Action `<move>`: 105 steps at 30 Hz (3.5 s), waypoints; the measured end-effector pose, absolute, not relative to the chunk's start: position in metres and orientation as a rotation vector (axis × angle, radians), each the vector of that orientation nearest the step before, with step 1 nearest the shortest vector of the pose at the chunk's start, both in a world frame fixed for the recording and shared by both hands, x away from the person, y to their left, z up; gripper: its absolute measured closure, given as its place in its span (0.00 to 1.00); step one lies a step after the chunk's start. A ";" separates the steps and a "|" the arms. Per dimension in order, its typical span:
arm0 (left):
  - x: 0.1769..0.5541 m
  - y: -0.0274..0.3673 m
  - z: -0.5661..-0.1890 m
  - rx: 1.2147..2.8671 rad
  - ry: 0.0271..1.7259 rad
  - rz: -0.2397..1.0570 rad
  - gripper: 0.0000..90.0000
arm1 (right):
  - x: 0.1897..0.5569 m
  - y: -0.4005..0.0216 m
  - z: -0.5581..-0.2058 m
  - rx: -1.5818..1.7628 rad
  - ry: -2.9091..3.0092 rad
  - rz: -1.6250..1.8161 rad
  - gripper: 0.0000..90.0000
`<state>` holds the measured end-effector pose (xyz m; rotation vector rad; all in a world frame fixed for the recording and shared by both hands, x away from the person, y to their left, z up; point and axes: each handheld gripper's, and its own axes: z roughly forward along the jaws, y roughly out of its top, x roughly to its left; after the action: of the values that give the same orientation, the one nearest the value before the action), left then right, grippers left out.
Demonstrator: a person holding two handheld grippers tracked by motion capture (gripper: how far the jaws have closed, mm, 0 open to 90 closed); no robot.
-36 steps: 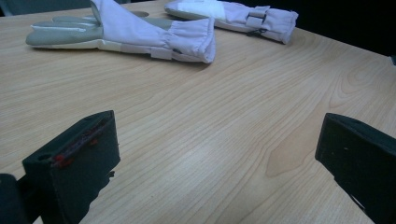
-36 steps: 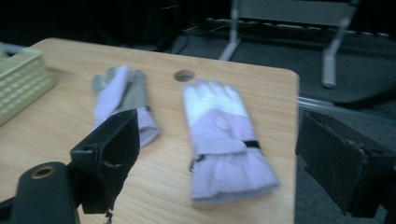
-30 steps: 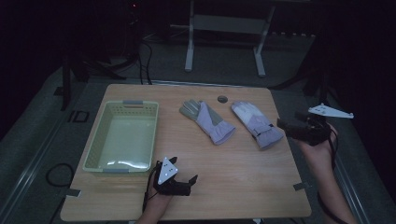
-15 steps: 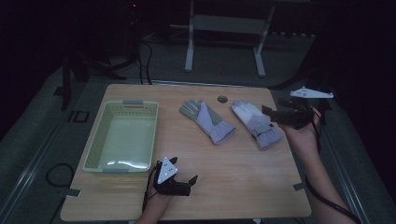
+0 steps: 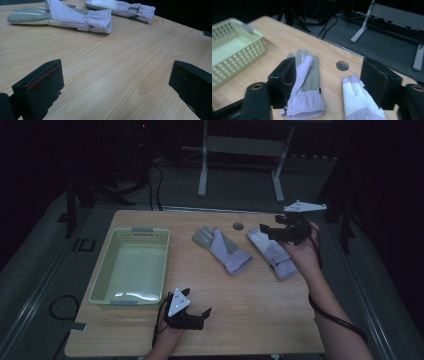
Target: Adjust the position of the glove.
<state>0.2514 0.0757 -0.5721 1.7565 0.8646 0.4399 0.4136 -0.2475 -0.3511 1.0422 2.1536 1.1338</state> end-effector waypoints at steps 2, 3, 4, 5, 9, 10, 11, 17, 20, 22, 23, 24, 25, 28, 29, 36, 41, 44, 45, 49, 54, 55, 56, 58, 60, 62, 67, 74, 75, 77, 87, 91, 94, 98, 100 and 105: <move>0.251 0.076 -0.572 1.756 0.867 0.439 0.00 | 0.419 -0.238 -0.355 1.025 2.190 1.123 0.33; 0.251 0.076 -0.572 1.756 0.867 0.439 0.00 | 0.422 -0.234 -0.357 1.020 2.197 1.113 0.34; 0.252 0.076 -0.572 1.756 0.865 0.440 0.00 | 0.424 -0.229 -0.359 1.006 2.215 1.104 0.34; 0.252 0.076 -0.572 1.755 0.864 0.437 0.00 | 0.427 -0.225 -0.361 0.994 2.232 1.100 0.34; 0.252 0.076 -0.572 1.758 0.865 0.431 0.00 | 0.438 -0.209 -0.370 0.965 2.287 1.084 0.36; 0.252 0.076 -0.572 1.758 0.864 0.431 0.00 | 0.438 -0.209 -0.370 0.965 2.287 1.084 0.36; 0.252 0.076 -0.572 1.758 0.864 0.430 0.00 | 0.441 -0.205 -0.373 0.957 2.310 1.079 0.36; 0.253 0.078 -0.572 1.747 0.870 0.412 0.00 | 0.462 -0.185 -0.394 0.966 2.380 0.970 0.41; 0.252 0.078 -0.572 1.748 0.868 0.415 0.00 | 0.470 -0.180 -0.405 0.977 2.405 0.945 0.42; 0.252 0.077 -0.572 1.748 0.867 0.416 0.00 | 0.474 -0.177 -0.413 0.975 2.417 0.917 0.44; 0.252 0.077 -0.572 1.748 0.867 0.416 0.00 | 0.476 -0.177 -0.417 0.977 2.429 0.921 0.44; 0.252 0.078 -0.572 1.749 0.867 0.416 0.00 | 0.478 -0.176 -0.422 0.984 2.430 0.912 0.46; 0.252 0.078 -0.572 1.749 0.867 0.416 0.00 | 0.478 -0.176 -0.422 0.984 2.430 0.912 0.46; 0.252 0.078 -0.572 1.750 0.866 0.417 0.00 | 0.486 -0.173 -0.442 1.003 2.453 0.880 0.47; 0.252 0.078 -0.572 1.749 0.865 0.417 0.00 | 0.486 -0.173 -0.442 1.003 2.453 0.880 0.47; 0.253 0.078 -0.573 1.746 0.865 0.407 0.00 | 0.500 -0.173 -0.479 1.062 2.484 0.818 0.48; 0.253 0.078 -0.573 1.746 0.865 0.406 0.00 | 0.507 -0.171 -0.491 1.086 2.493 0.788 0.48; 0.253 0.078 -0.573 1.744 0.866 0.401 0.00 | 0.511 -0.168 -0.498 1.088 2.498 0.763 0.48; 0.253 0.078 -0.573 1.742 0.868 0.397 0.00 | 0.513 -0.167 -0.500 1.090 2.501 0.767 0.48; 0.253 0.079 -0.573 1.738 0.873 0.390 0.00 | 0.518 -0.162 -0.511 1.089 2.513 0.727 0.48; 0.253 0.079 -0.573 1.740 0.871 0.393 0.00 | 0.524 -0.158 -0.532 1.115 2.579 0.642 0.46; 0.253 0.079 -0.573 1.740 0.871 0.393 0.00 | 0.523 -0.159 -0.534 1.127 2.578 0.651 0.46; 0.253 0.079 -0.573 1.740 0.871 0.393 0.00 | 0.523 -0.159 -0.534 1.127 2.578 0.651 0.46; 0.253 0.079 -0.573 1.740 0.873 0.394 0.00 | 0.523 -0.160 -0.534 1.110 2.583 0.666 0.45; 0.253 0.079 -0.573 1.741 0.873 0.395 0.00 | 0.523 -0.161 -0.535 1.139 2.599 0.677 0.47; 0.253 0.079 -0.573 1.741 0.873 0.396 0.00 | 0.523 -0.162 -0.536 1.159 2.601 0.690 0.49; 0.254 0.079 -0.573 1.741 0.878 0.393 0.00 | 0.523 -0.163 -0.535 1.134 2.603 0.707 0.63; 0.254 0.079 -0.573 1.739 0.880 0.391 0.00 | 0.511 -0.152 -0.535 0.995 2.542 0.644 0.81; 0.254 0.079 -0.573 1.740 0.879 0.392 0.00 | 0.509 -0.150 -0.535 0.989 2.531 0.639 0.84; 0.254 0.079 -0.573 1.739 0.880 0.392 0.00 | 0.505 -0.148 -0.529 1.043 2.506 0.665 0.88; 0.254 0.080 -0.573 1.737 0.890 0.392 0.00 | 0.474 -0.155 -0.491 1.300 2.325 0.962 0.90; 0.254 0.080 -0.573 1.740 0.890 0.394 0.00 | 0.453 -0.160 -0.480 1.300 2.272 1.116 0.90; 0.253 0.079 -0.573 1.744 0.883 0.401 0.00 | 0.436 -0.162 -0.475 1.324 2.231 1.148 0.90; 0.253 0.078 -0.572 1.747 0.886 0.411 0.00 | 0.412 -0.168 -0.468 1.365 2.150 1.204 0.90; 0.253 0.078 -0.572 1.750 0.885 0.416 0.00 | 0.398 -0.173 -0.467 1.388 2.107 1.252 0.90; 0.252 0.078 -0.572 1.749 0.878 0.419 0.00 | 0.361 -0.181 -0.476 1.444 2.046 1.304 0.90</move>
<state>0.2520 0.0780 -0.5724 1.7494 0.8775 0.4188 0.3614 -0.1807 -0.4765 1.4438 2.0459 1.3037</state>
